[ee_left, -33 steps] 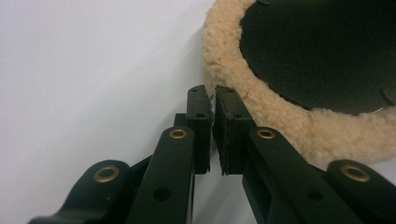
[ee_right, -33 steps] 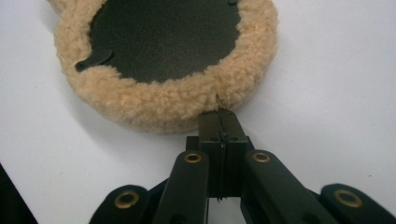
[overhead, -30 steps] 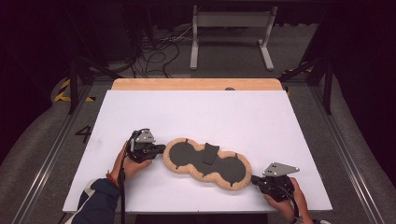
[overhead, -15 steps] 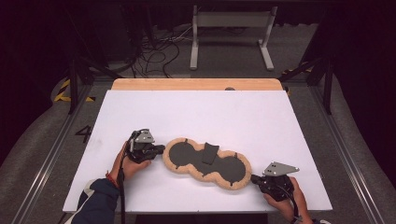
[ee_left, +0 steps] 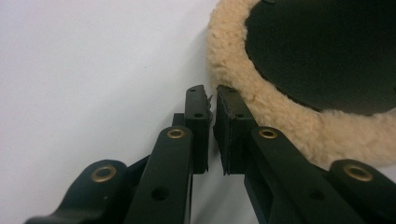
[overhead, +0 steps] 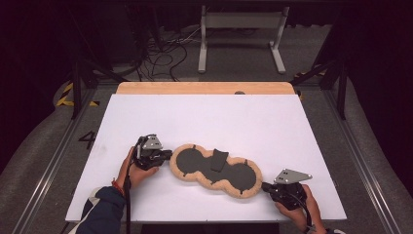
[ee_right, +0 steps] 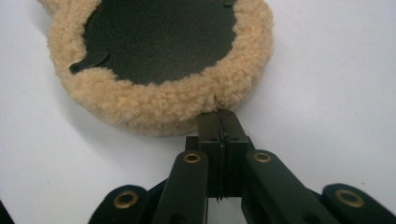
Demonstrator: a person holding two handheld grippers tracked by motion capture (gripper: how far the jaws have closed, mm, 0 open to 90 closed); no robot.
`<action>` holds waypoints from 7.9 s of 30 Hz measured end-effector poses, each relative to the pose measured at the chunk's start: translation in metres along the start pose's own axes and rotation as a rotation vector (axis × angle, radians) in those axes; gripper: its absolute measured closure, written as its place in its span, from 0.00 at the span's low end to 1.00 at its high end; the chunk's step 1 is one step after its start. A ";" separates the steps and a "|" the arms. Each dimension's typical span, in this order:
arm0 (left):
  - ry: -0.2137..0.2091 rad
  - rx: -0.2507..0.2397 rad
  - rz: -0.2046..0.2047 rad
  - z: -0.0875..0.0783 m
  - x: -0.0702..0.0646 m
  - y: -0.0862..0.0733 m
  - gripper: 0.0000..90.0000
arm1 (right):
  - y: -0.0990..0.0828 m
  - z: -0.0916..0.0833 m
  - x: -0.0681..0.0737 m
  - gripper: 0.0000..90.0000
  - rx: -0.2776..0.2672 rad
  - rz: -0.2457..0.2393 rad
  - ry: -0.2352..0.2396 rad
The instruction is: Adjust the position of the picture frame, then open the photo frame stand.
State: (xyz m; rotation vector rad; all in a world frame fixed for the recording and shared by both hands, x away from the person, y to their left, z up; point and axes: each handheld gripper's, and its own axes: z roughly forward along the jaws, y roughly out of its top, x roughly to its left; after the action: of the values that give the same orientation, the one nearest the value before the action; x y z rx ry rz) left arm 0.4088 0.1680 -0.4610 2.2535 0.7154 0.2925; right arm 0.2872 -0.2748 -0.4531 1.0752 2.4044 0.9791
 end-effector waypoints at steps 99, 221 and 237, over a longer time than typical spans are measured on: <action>-0.074 -0.035 0.001 0.024 -0.023 0.039 0.84 | 0.044 0.048 0.028 1.00 -0.027 -0.190 0.171; -0.056 -0.004 0.000 -0.043 -0.105 -0.042 0.84 | 0.063 0.067 0.070 1.00 -0.016 -0.294 0.277; 0.002 0.015 -0.092 -0.051 -0.092 -0.051 0.84 | 0.077 0.078 0.081 1.00 -0.047 -0.242 0.256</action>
State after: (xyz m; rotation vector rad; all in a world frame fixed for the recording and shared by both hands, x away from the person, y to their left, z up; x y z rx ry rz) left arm 0.2922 0.1744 -0.4611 2.2276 0.8220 0.2463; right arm 0.3161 -0.1420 -0.4560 0.6554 2.6203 1.1383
